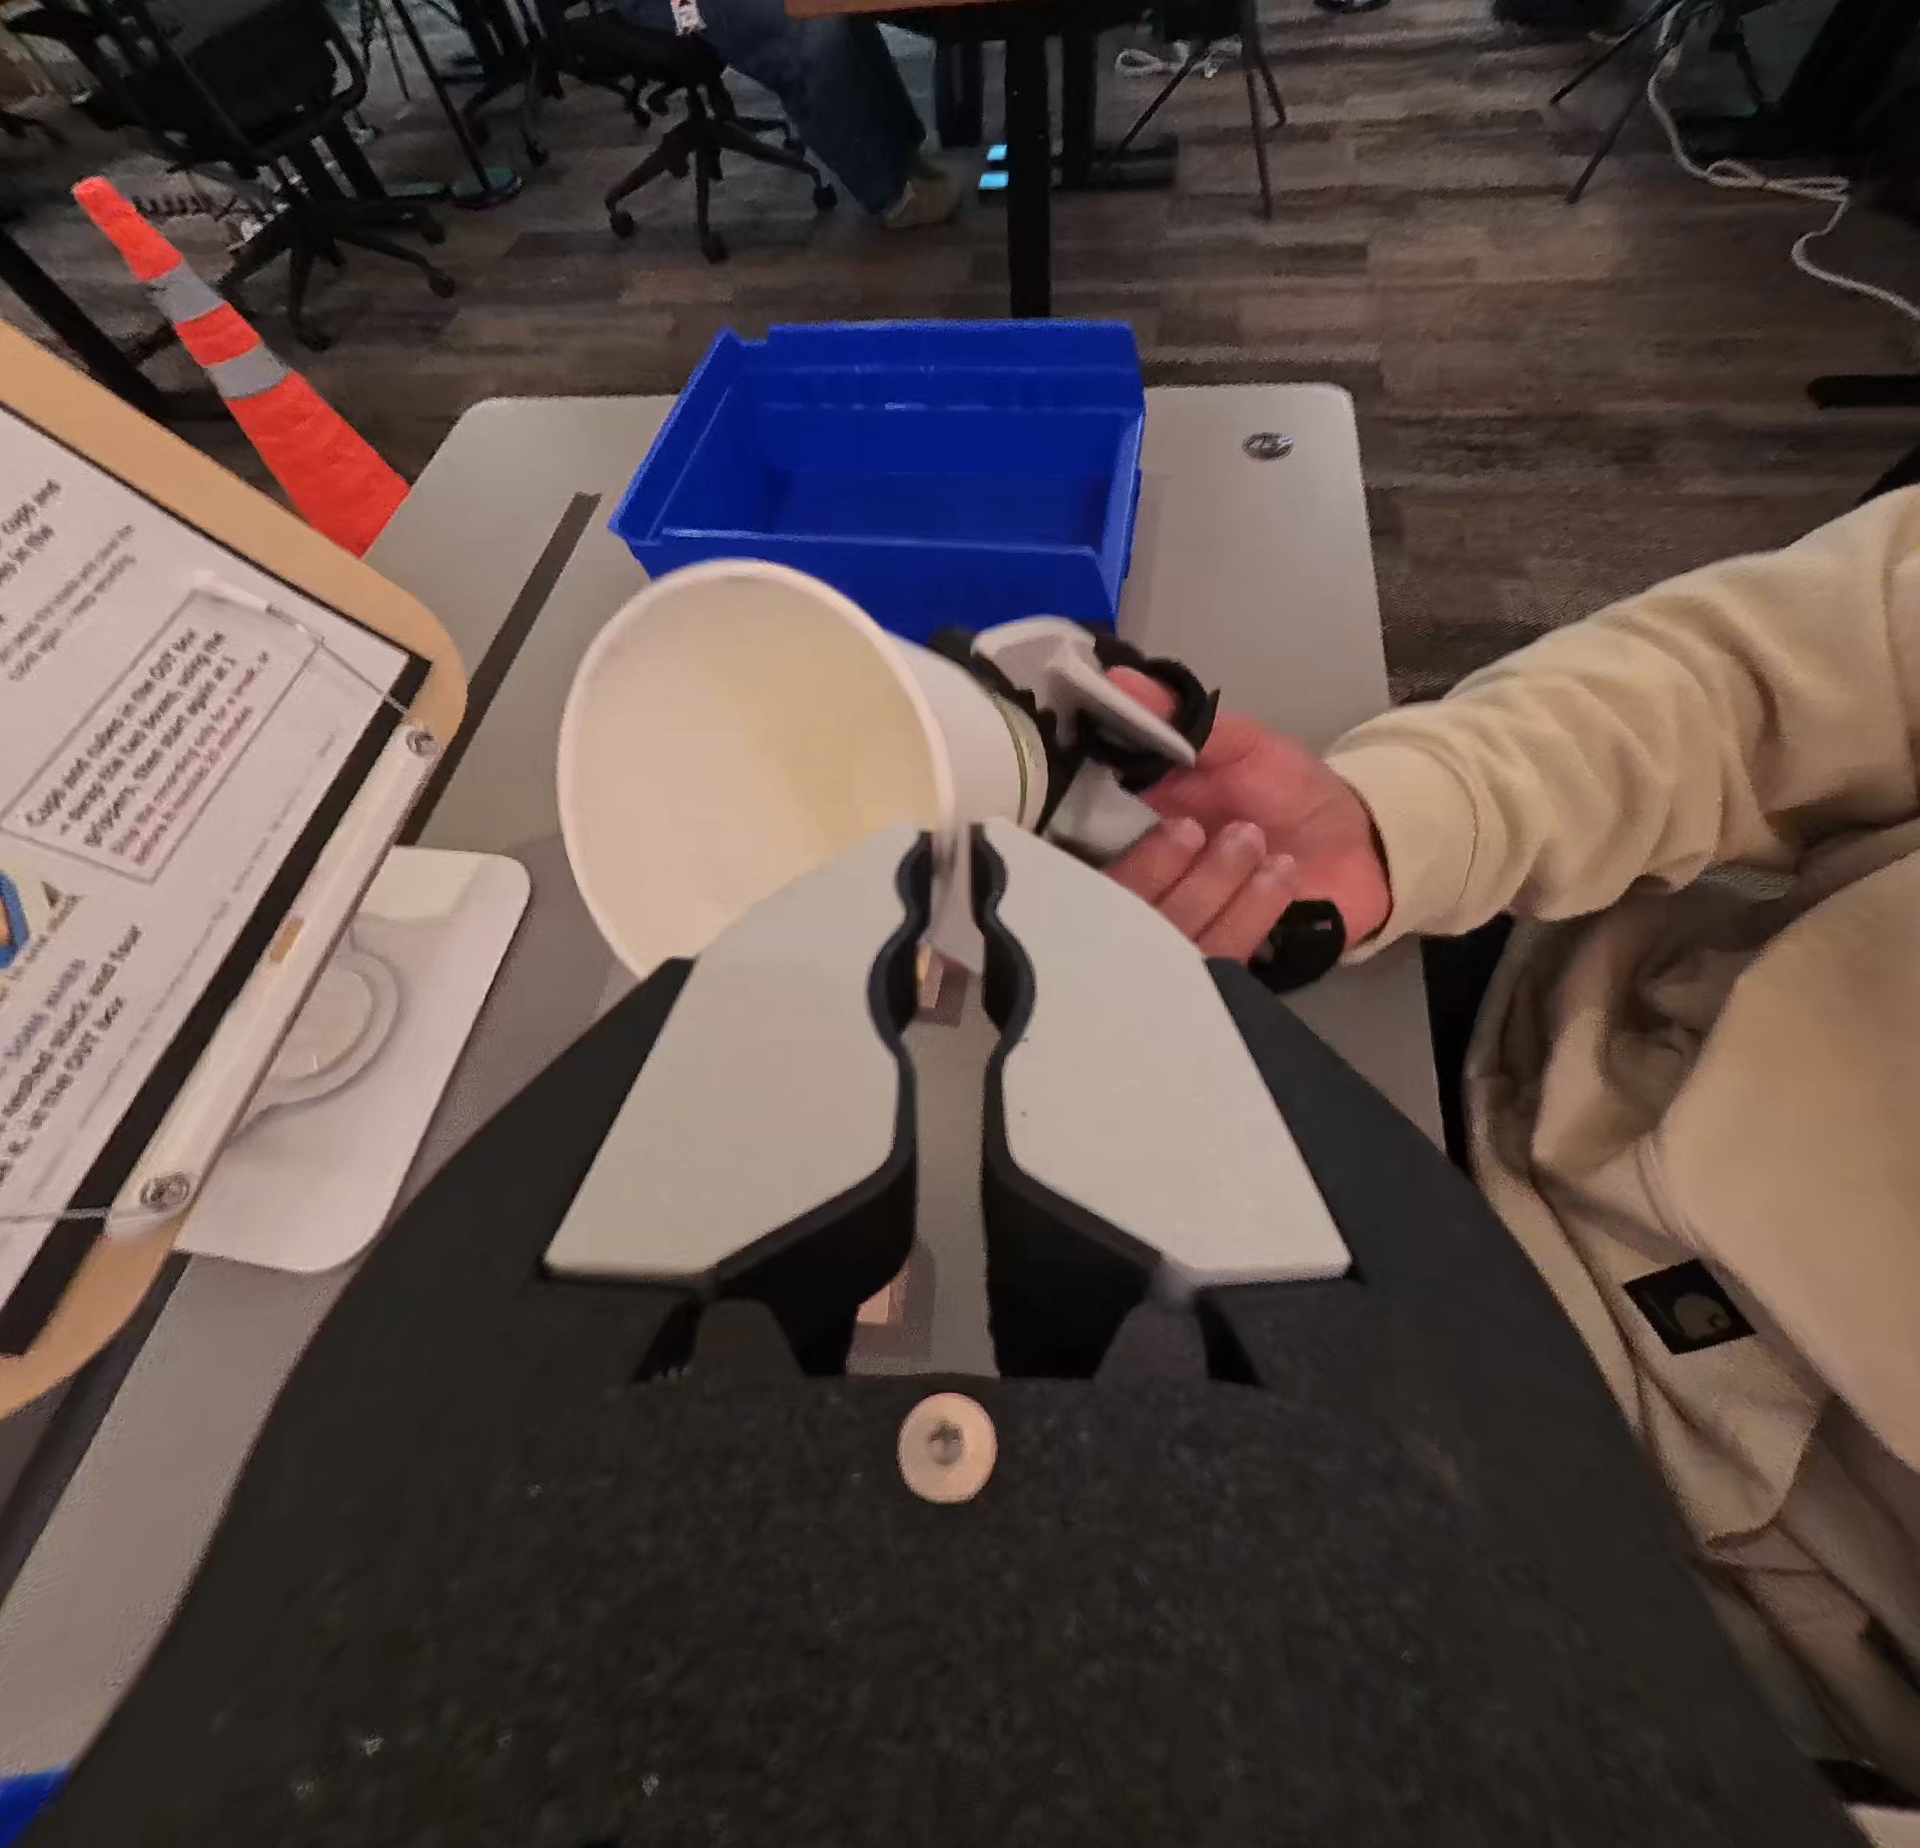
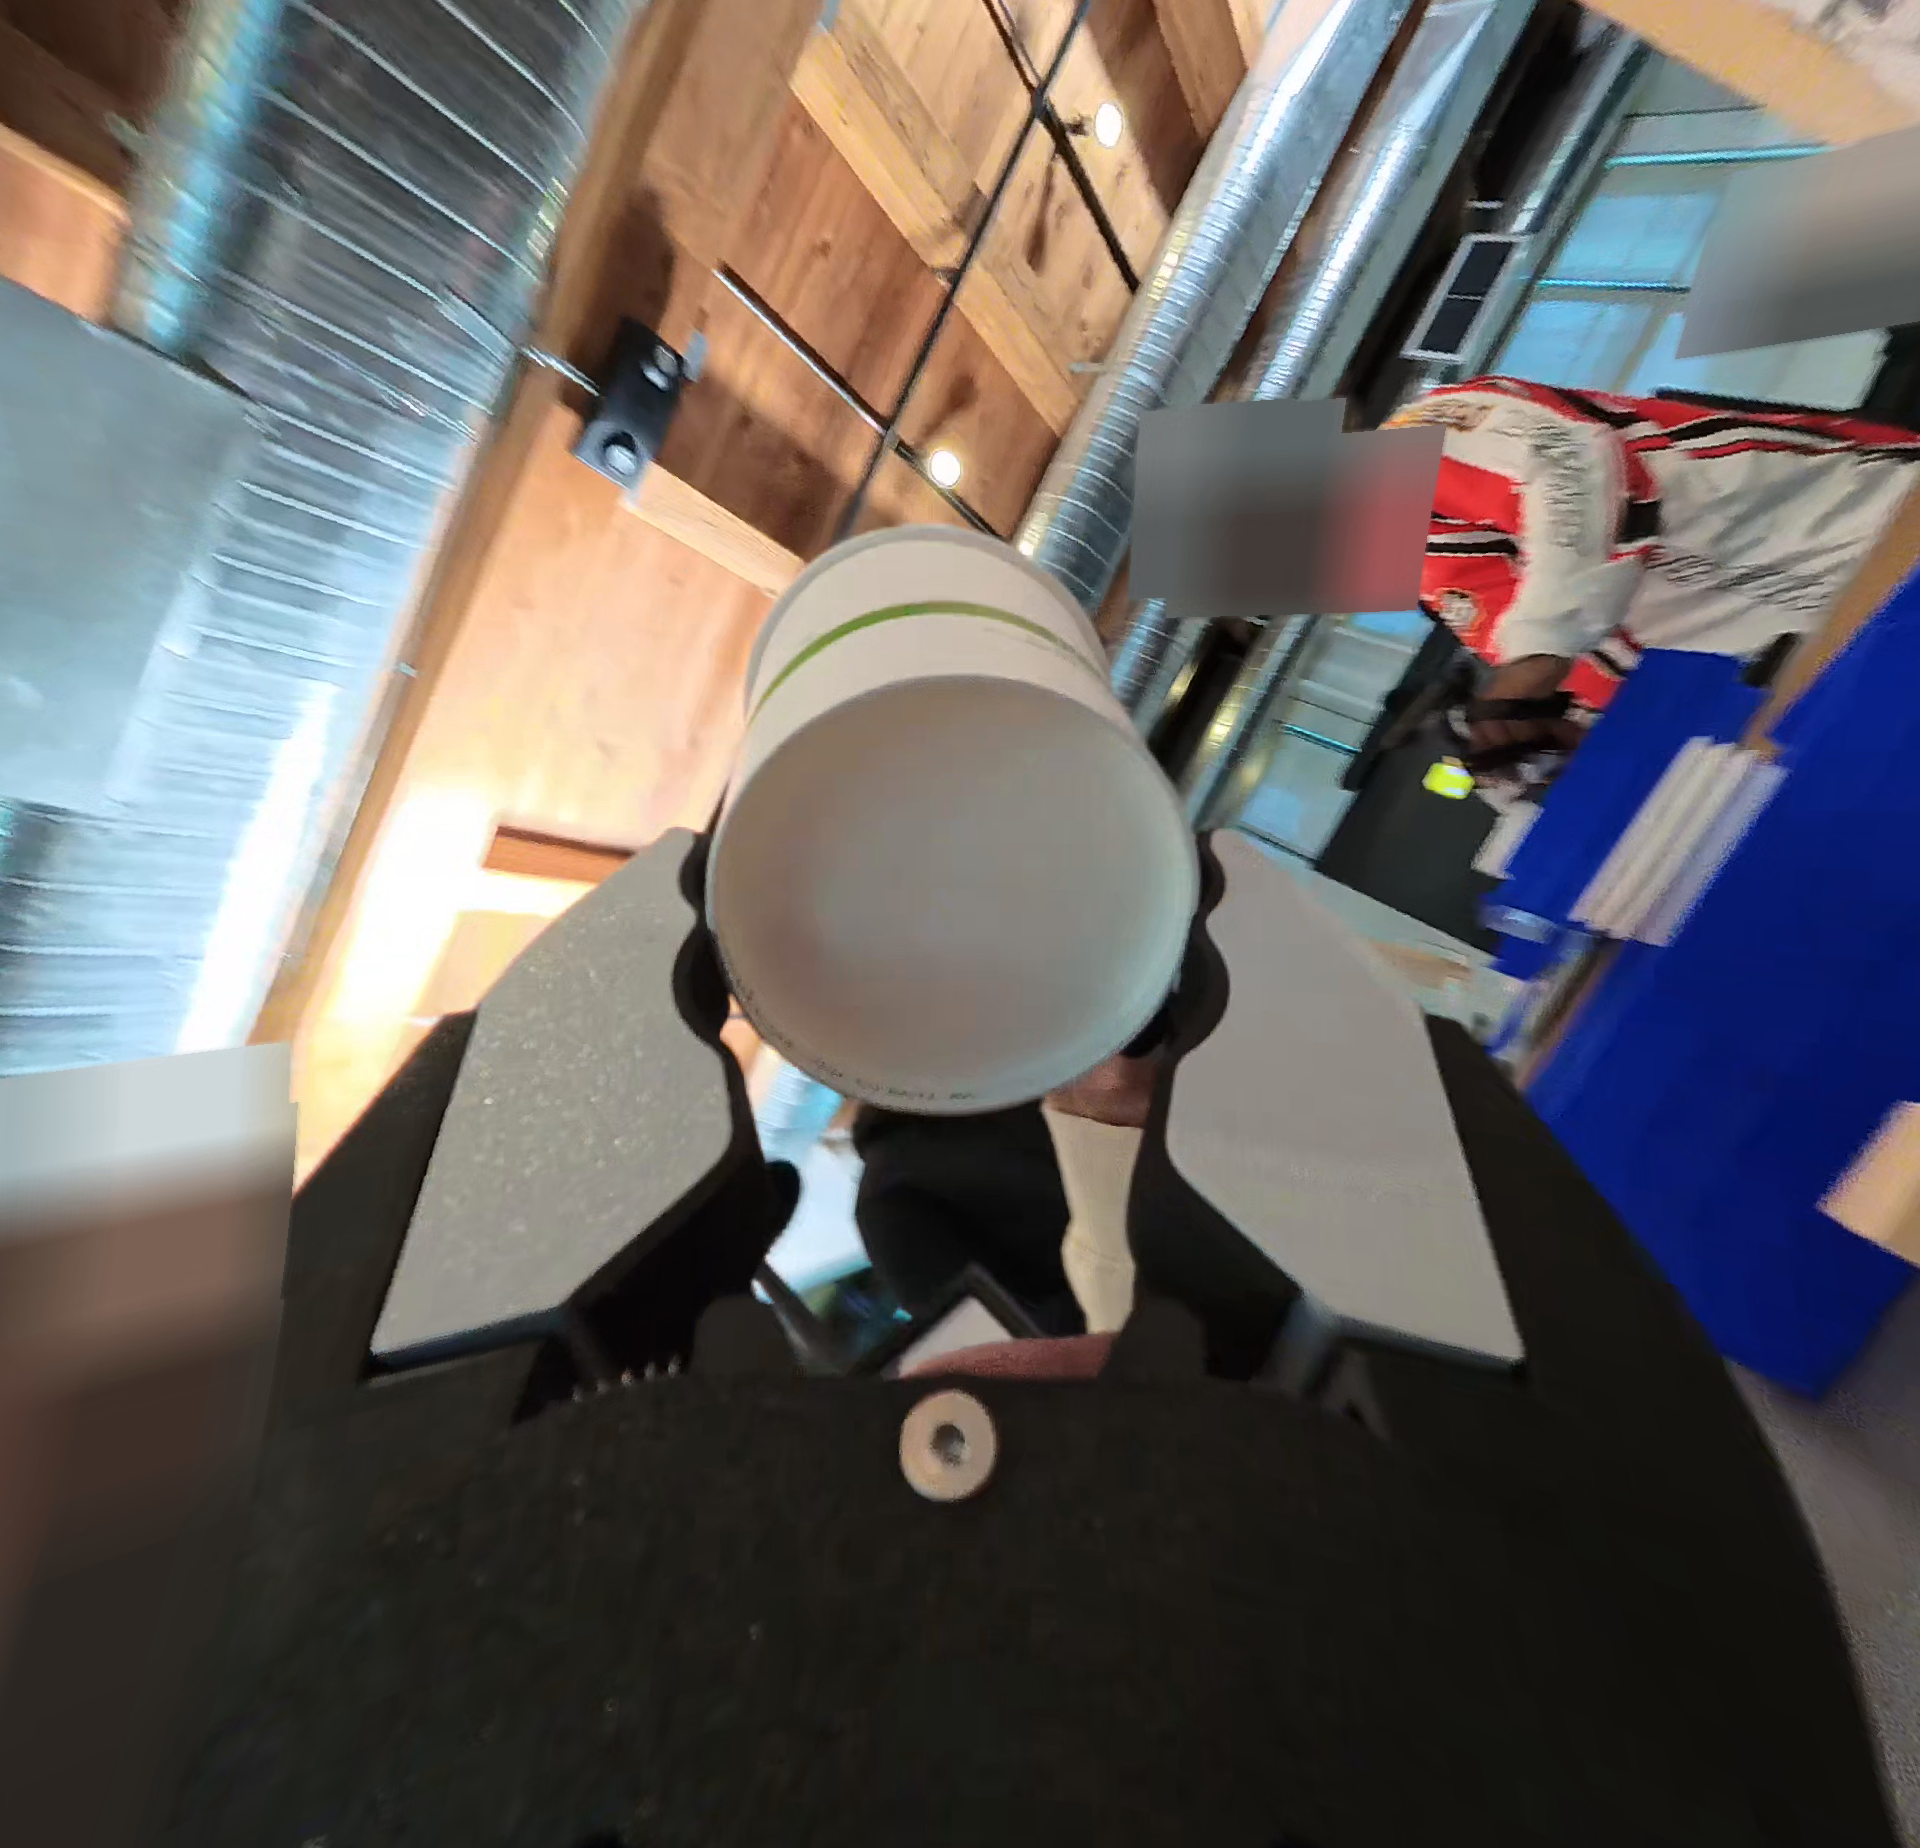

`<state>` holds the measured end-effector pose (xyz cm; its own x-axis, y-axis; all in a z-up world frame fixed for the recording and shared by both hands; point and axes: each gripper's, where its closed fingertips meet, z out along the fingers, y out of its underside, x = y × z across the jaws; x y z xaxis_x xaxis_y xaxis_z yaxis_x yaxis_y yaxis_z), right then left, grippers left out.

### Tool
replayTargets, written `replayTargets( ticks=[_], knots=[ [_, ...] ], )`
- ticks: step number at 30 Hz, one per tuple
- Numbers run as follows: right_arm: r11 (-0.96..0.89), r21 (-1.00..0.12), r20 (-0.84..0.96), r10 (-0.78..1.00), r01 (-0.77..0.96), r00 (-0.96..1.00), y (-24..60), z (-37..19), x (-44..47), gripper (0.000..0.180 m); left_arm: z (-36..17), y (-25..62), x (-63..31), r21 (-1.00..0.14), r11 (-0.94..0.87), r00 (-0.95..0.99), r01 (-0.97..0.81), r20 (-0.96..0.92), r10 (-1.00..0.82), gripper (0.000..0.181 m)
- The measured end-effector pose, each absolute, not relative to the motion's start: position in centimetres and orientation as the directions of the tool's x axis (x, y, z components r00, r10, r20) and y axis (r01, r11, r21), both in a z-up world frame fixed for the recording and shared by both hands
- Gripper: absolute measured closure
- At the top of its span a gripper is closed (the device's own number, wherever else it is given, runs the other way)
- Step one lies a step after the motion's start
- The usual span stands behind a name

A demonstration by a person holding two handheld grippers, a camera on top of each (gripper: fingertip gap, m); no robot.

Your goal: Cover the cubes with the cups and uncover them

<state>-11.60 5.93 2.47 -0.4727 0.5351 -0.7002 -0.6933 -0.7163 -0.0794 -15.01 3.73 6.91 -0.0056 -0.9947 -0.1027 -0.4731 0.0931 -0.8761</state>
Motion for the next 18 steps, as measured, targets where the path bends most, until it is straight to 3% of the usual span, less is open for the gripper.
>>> replayTargets(
  ticks=[5, 10, 16, 18],
  knots=[
    [-0.642, -0.366, -0.767, 0.618, -0.674, -0.172, 5.1, 0.9, -10.6, 0.094, 3.3, 2.8, -18.6, -0.835, 0.076, 0.091, -0.544, -0.149, -0.985, 0.136],
    [-0.539, -0.690, -0.679, 0.713, -0.483, 0.174, 3.3, -1.4, -11.0, 0.094, 0.1, -0.5, -22.0, -0.728, 0.081, 0.023, -0.681, -0.132, -0.991, 0.113],
    [-0.498, -0.815, -0.573, 0.772, -0.298, 0.276, 1.2, -2.7, -12.2, 0.094, 1.1, -0.8, -20.0, -0.554, 0.146, -0.105, -0.819, -0.105, -0.989, 0.088],
    [-0.479, -0.844, -0.533, 0.793, -0.240, 0.295, 0.7, -2.9, -12.7, 0.094, 0.8, 0.1, -18.5, -0.462, 0.158, -0.139, -0.873, -0.073, -0.987, 0.090]
  ],
)
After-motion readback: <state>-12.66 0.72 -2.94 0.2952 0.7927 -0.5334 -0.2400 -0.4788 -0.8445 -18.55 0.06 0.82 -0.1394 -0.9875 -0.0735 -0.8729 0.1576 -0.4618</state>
